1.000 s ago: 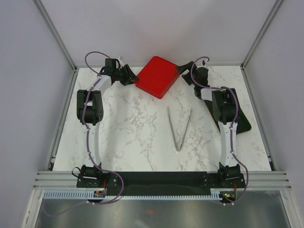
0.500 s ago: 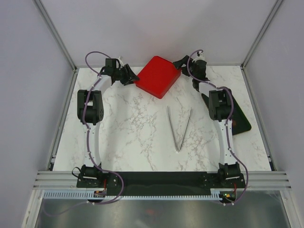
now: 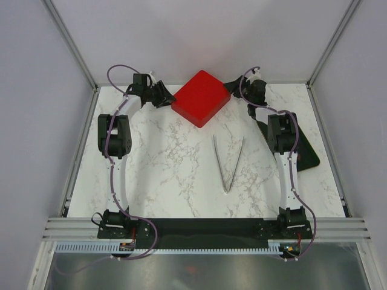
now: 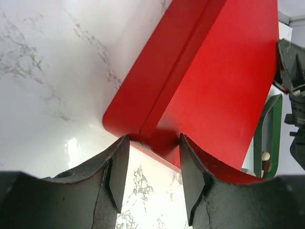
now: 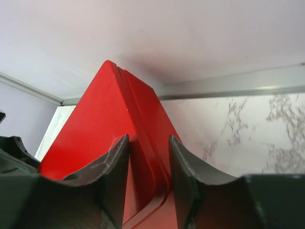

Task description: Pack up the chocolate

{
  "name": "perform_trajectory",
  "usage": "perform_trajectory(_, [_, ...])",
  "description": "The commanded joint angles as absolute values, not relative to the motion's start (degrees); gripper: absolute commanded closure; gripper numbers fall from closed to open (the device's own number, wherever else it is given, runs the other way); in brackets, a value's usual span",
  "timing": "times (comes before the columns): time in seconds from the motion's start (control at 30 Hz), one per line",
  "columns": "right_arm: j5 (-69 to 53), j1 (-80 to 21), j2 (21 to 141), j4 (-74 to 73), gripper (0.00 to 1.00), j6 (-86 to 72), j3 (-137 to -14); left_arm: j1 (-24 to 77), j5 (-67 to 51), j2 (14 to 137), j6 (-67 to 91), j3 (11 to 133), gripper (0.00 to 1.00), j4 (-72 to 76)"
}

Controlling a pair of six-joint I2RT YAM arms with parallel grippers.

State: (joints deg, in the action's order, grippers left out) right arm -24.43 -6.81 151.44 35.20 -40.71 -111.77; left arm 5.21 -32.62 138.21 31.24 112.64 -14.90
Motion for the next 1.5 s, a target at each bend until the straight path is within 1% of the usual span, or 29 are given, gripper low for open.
perform_trajectory(0.0, [-29.2, -8.1, 148.7, 36.0, 0.58, -41.2, -106.3, 5.8, -31.9, 138.3, 29.5, 114.3, 0.47, -16.3])
perform_trajectory(0.1, [-29.0, -8.4, 146.8, 39.3, 0.59, -42.2, -101.7, 5.8, -31.1, 137.3, 28.9, 114.3, 0.46, -17.4])
perform_trajectory(0.27, [-29.4, -9.3, 146.2, 39.4, 0.62, -42.7, -100.1, 5.5, -29.1, 134.6, 27.7, 113.0, 0.46, -19.5])
perform_trajectory(0.33, [-29.5, -9.7, 146.1, 39.2, 0.62, -43.2, -99.7, 5.1, -27.4, 133.8, 27.2, 113.0, 0.41, -20.6])
perform_trajectory(0.5, [-29.4, -10.4, 144.9, 39.7, 0.63, -43.3, -97.0, 4.1, -25.2, 129.8, 27.1, 112.7, 0.39, -22.3])
perform_trajectory(0.6, [-29.3, -10.6, 144.8, 39.6, 0.65, -43.3, -96.5, 4.0, -25.3, 127.9, 27.8, 113.1, 0.39, -22.1])
perform_trajectory(0.73, [-28.7, -10.8, 144.8, 39.2, 0.69, -43.9, -95.8, 4.1, -26.7, 126.8, 29.2, 114.5, 0.44, -21.8])
perform_trajectory(0.83, [-28.0, -11.0, 144.6, 39.5, 0.72, -44.2, -94.7, 4.4, -26.5, 126.5, 30.0, 114.8, 0.44, -21.2])
perform_trajectory(0.93, [-27.4, -11.5, 144.5, 39.9, 0.75, -44.6, -93.3, 4.8, -30.2, 128.0, 30.8, 114.6, 0.46, -18.7])
perform_trajectory(1.03, [-26.6, -11.9, 144.7, 40.0, 0.76, -44.8, -92.7, 5.3, -31.2, 131.1, 31.5, 114.6, 0.48, -17.9])
perform_trajectory(1.27, [-25.3, -11.8, 146.7, 40.3, 0.81, -52.1, -90.3, 5.3, -29.4, 138.4, 32.0, 113.6, 0.50, -17.5])
perform_trajectory(1.47, [-25.3, -11.5, 145.4, 35.9, 0.81, -52.7, -91.8, 5.4, -27.6, 138.4, 30.6, 110.2, 0.51, -18.2])
